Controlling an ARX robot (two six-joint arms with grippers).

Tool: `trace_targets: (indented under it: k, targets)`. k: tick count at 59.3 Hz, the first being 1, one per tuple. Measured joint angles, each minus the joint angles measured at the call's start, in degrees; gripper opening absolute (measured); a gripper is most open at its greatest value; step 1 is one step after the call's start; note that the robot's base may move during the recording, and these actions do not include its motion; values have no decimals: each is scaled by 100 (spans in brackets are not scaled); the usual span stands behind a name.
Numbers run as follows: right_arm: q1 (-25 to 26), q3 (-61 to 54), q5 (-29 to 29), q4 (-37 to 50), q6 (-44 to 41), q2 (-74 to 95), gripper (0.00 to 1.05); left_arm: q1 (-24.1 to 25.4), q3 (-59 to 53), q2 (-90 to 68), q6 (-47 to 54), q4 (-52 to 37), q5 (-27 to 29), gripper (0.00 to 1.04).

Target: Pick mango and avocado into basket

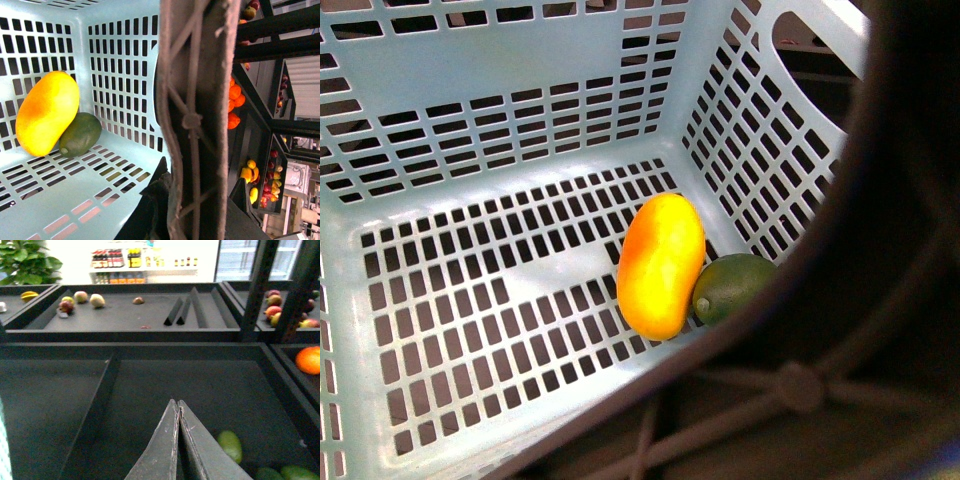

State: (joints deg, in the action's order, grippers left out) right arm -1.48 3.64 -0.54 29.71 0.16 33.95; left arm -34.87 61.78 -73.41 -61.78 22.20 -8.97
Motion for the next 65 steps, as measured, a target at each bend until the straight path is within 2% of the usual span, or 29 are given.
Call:
trace_targets:
  k: [12, 20, 33, 65]
  targets:
    - [122, -138, 46, -356, 0, -496, 2, 0, 2, 0, 0, 0, -2, 7]
    - [129, -264, 46, -280, 0, -660, 2, 0, 0, 0, -2, 0, -2, 7]
    - [129, -264, 55, -979, 0, -1401, 2, 0, 0, 0, 0, -2, 0, 7]
    - [129, -264, 55, -1880, 0, -2306, 2, 0, 0, 0, 0, 0, 0, 7]
